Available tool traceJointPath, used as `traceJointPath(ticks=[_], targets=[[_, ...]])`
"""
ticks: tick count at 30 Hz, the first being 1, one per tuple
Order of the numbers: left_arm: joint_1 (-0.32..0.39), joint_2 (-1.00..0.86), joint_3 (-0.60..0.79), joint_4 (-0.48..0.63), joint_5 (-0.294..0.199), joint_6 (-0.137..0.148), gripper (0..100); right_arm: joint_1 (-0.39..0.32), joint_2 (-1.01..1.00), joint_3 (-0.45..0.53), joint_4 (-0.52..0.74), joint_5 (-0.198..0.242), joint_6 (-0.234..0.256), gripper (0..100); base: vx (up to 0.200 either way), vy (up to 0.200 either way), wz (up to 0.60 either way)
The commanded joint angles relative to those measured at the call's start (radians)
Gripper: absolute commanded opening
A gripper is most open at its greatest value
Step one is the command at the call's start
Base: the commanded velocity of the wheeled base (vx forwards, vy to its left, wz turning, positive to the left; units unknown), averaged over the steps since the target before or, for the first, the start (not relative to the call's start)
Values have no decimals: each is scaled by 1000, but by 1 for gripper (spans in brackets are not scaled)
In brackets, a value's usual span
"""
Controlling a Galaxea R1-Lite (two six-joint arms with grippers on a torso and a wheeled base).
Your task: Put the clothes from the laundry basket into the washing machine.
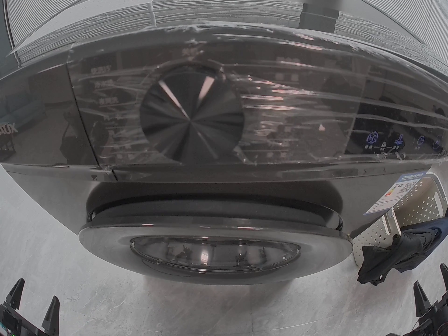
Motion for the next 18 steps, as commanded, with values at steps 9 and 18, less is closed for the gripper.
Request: traceJointPath(ticks=[9,18], targets=[[0,-18,18,-1,0,-7,100,1,-12,18,0,2,0,100,111,0,0],[0,-18,18,-1,0,-6,100,1,-12,18,0,0,-1,100,0,0,0]])
